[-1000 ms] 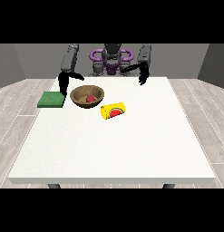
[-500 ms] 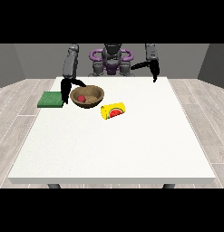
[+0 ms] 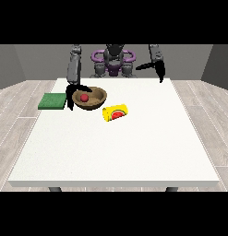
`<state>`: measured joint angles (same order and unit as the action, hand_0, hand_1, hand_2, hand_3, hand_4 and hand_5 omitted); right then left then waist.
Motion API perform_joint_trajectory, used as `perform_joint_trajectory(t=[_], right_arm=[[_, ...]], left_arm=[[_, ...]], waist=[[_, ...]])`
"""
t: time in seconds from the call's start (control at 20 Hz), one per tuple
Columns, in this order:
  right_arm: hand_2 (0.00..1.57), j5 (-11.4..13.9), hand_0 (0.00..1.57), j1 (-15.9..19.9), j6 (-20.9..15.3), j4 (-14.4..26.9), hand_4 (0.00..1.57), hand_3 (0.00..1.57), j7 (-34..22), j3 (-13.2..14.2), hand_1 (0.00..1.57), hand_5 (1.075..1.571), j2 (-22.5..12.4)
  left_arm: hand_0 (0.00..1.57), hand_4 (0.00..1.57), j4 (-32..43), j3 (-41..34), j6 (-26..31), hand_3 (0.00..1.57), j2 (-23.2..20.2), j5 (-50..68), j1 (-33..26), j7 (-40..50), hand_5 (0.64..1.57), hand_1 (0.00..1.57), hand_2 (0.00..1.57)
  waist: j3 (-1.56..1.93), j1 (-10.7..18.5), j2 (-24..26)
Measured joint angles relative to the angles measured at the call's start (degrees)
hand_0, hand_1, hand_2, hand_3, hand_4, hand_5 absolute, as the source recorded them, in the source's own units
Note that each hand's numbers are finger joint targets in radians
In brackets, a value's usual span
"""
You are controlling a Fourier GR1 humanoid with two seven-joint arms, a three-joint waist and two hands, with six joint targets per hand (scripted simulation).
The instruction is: Pick the cup and pour the ball into the bowl, then pick the bowl and place it on the pad
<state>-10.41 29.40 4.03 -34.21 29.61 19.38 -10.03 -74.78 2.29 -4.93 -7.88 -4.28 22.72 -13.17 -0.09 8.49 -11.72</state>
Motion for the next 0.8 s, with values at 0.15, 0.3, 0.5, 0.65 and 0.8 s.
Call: perform_joint_trajectory(t=[0.15, 0.3, 0.5, 0.65, 0.8], right_arm=[[1.57, -1.4, 1.45, -0.2, -1.4, 1.3, 0.47, 0.00, -0.1, 1.8, 1.45, 1.512, -0.6], [1.57, 0.4, 1.57, -1.8, -6.3, 0.4, 0.89, 1.51, 1.6, 1.4, 1.57, 1.526, -1.3], [1.57, 5.6, 1.57, -4.5, -15.4, -1.4, 0.93, 1.49, 2.6, -1.2, 1.57, 1.563, -2.7], [1.57, 9.4, 1.57, -4.9, -21.4, -1.4, 0.90, 1.26, -1.0, -3.1, 1.57, 1.566, -4.8], [1.57, 12.0, 1.57, -4.4, -24.6, -0.8, 0.87, 0.95, -8.7, -5.1, 1.57, 1.567, -5.8]], left_arm=[[0.00, 0.08, -1.9, -0.3, 0.3, 0.00, -0.4, 0.2, 0.6, 1.2, 1.571, 0.00, 0.00], [0.00, 0.52, -3.2, 0.0, 1.0, 0.00, -0.5, 0.4, 1.7, 0.8, 1.557, 0.00, 0.00], [0.00, 0.71, -3.9, 1.2, 2.0, 0.00, 0.0, 0.4, 2.2, 0.8, 1.515, 0.00, 0.00], [0.00, 0.90, -3.7, 1.9, 2.3, 0.00, 0.6, 0.4, 2.3, 1.2, 1.466, 0.00, 0.00], [0.00, 0.96, -2.1, 1.4, 2.9, 0.00, 0.5, 1.1, 1.3, 1.7, 1.422, 0.00, 0.00]], waist=[[-0.69, 0.5, -0.3], [-1.71, 2.1, -1.3], [-2.36, 4.9, -1.5], [-2.33, 6.3, -0.7], [-1.65, 6.4, 2.2]])
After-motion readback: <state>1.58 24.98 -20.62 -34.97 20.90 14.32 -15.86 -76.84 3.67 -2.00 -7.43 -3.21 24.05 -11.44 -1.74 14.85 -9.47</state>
